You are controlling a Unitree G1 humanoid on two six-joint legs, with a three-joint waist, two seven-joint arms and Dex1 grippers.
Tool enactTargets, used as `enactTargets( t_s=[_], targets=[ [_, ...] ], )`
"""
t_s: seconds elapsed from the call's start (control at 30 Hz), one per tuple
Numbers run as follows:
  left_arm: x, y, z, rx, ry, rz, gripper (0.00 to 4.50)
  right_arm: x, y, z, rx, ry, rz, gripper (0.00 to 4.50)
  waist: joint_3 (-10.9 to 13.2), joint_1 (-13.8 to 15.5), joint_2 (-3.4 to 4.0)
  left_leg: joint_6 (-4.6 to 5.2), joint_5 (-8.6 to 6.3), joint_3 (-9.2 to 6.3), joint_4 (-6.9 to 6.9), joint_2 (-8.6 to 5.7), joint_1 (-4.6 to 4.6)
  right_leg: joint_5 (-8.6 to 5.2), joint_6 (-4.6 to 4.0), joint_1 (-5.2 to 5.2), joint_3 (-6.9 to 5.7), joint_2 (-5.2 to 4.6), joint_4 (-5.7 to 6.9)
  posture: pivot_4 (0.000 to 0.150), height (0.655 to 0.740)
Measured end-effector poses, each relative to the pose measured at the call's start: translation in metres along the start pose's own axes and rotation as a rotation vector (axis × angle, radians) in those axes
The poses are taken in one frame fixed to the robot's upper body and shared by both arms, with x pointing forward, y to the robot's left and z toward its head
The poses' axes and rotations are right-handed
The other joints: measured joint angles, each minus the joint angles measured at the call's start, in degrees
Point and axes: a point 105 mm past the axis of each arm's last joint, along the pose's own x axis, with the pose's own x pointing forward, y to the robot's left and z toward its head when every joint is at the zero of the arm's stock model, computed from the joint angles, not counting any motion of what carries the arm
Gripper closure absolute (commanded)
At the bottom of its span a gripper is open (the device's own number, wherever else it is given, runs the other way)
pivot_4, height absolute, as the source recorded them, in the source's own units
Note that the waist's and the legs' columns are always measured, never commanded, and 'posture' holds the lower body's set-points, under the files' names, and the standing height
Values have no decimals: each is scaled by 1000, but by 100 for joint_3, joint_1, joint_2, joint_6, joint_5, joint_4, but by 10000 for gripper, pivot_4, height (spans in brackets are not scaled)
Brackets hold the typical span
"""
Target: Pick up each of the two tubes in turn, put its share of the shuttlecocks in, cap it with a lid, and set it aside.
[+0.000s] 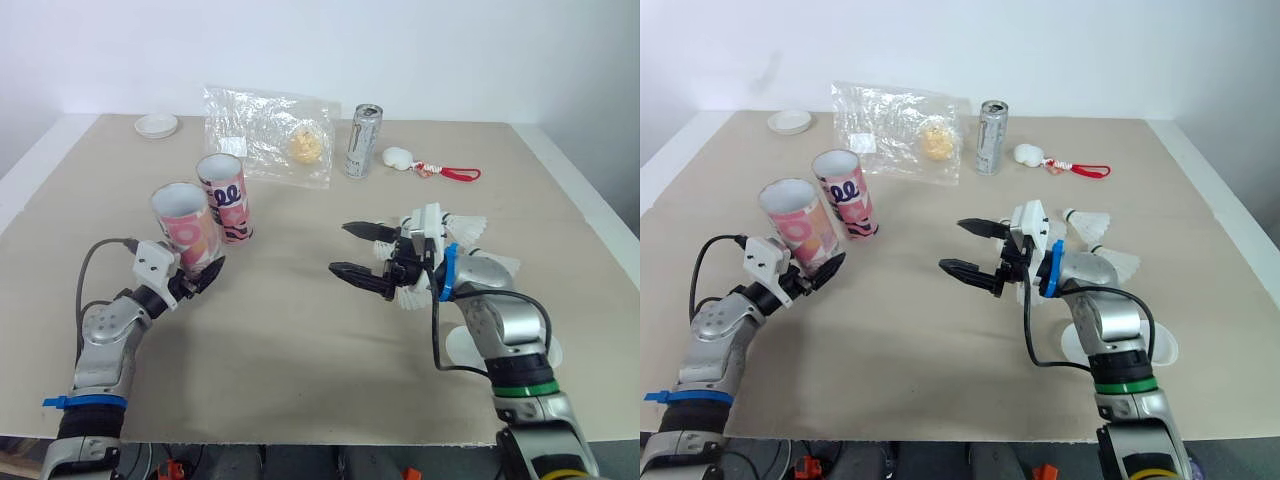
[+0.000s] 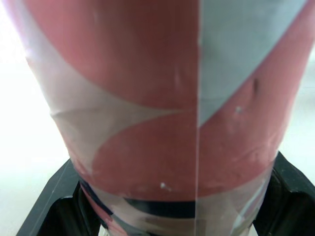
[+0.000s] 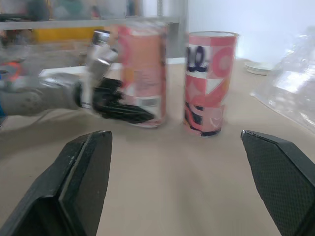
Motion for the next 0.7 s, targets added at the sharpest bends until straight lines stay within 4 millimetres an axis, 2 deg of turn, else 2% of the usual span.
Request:
enactTargets(
  t_s=[0.03,0.1,0.2,0.3,0.47,0.53,0.63,0.7],
  targets=[
    [0,-8,2,9,2,-45,11710,-3,1,0,0,12,-22,0,1,-1,1,0,0,1,0,0,1,-2,2,0,1,0,0,1500,7400],
    [0,-36,2,49,45,-226,11710,-16,7,1,-1,54,-107,0,2,1,3,-2,-1,4,0,0,2,-10,5,0,1,-2,0,1500,7400],
    [2,-62,-2,69,94,-399,11710,-31,12,5,16,92,-232,0,4,0,7,-1,-1,6,0,5,7,-25,-19,0,-2,-1,1,1500,7400],
    [15,-73,6,124,123,-533,11710,-43,17,12,30,113,-366,0,5,24,8,9,6,5,3,5,3,-22,-21,2,-7,-1,2,1500,7400],
    [36,-94,20,236,174,-774,11710,-50,41,16,61,169,-491,0,4,-21,6,10,10,23,7,6,-1,-22,-19,0,0,-7,-2,1500,7400],
    [39,-96,22,264,195,-830,11710,-53,47,13,80,206,-524,0,5,-37,7,11,9,22,4,8,1,-23,-21,-2,-2,-5,-1,1500,7400],
    [48,-96,28,342,248,-947,11710,-69,55,-7,185,298,-662,0,3,-3,5,12,9,4,1,11,-5,-33,-24,1,-11,5,1,1500,7400],
    [49,-96,29,356,262,-969,11710,-71,56,-11,205,316,-684,0,3,-3,5,12,8,6,2,10,-5,-33,-23,1,-7,4,1,1500,7400]
  ],
)
